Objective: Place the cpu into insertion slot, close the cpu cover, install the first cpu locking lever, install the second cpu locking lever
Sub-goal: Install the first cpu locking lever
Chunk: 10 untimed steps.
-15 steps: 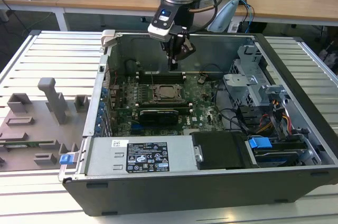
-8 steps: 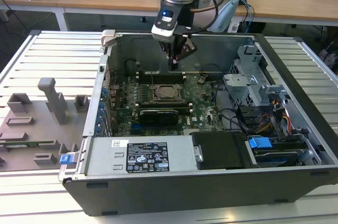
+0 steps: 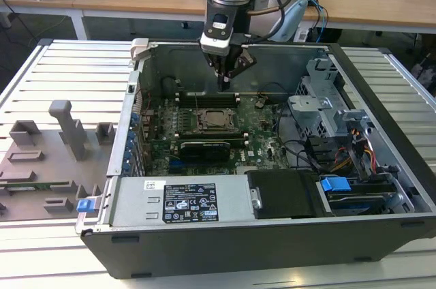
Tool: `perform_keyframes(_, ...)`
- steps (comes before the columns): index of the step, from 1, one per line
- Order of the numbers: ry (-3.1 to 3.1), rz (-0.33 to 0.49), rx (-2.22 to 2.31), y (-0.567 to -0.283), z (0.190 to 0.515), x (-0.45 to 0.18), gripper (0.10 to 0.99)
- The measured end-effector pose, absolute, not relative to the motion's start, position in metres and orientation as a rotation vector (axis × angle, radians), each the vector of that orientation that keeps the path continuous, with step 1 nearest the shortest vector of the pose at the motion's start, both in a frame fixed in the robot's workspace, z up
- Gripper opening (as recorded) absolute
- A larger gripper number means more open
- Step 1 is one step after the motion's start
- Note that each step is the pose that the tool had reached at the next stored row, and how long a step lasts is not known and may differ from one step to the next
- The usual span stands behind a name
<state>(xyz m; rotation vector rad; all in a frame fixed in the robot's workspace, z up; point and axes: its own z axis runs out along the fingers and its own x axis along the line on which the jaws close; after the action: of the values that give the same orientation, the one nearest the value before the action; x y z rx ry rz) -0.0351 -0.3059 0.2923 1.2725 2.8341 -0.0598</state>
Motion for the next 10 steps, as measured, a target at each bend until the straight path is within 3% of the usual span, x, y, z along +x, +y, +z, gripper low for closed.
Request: perform_keyframes(10,2.882,-0.058,1.156,-0.3059,0.2923,-0.0351,0.106)
